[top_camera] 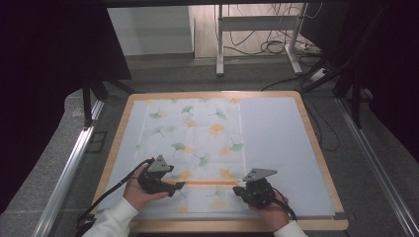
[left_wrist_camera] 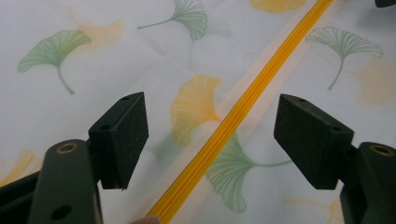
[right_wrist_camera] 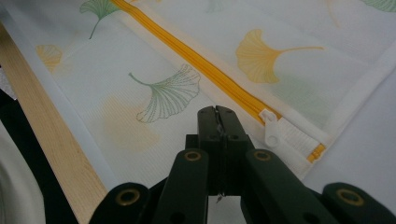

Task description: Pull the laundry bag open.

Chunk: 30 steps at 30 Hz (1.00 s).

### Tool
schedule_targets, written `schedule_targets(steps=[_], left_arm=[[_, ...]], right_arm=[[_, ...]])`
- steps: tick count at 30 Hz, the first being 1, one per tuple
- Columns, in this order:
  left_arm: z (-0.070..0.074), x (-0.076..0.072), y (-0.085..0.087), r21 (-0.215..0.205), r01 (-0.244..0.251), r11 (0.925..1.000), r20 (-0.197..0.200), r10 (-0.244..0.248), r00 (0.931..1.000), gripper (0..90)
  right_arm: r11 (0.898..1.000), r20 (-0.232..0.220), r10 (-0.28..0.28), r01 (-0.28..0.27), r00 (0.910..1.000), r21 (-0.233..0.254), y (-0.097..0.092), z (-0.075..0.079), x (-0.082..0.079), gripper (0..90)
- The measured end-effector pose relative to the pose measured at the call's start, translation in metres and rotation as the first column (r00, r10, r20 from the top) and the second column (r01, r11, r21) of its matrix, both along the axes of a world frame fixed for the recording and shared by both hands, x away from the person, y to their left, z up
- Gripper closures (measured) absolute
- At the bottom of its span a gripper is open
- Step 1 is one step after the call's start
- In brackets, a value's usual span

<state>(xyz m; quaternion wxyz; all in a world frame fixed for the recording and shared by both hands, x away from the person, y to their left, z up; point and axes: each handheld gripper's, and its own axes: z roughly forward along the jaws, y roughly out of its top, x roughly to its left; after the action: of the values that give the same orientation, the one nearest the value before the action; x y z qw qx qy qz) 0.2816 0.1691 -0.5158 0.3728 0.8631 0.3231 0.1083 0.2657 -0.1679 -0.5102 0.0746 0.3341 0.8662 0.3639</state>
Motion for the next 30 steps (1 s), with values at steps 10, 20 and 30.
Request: schedule_targets(steps=[10,20,30], left_arm=[[0.001,0.005,-0.022,0.001,0.041,0.9991,-0.01,-0.041,0.9991,27.1],[0.001,0.009,-0.036,0.003,0.058,0.9983,-0.014,-0.058,0.9982,27.7],[0.0,0.012,-0.052,0.006,0.075,0.9972,-0.019,-0.075,0.997,28.2]], right_arm=[[1.0,-0.003,0.001,-0.001,1.0,-0.004,0.001,0.001,-0.001,89.0],[1.0,-0.004,0.001,-0.001,1.0,-0.005,0.001,0.0,-0.001,89.0],[1.0,-0.013,-0.007,0.007,0.9999,-0.013,0.001,-0.001,-0.001,89.0]])
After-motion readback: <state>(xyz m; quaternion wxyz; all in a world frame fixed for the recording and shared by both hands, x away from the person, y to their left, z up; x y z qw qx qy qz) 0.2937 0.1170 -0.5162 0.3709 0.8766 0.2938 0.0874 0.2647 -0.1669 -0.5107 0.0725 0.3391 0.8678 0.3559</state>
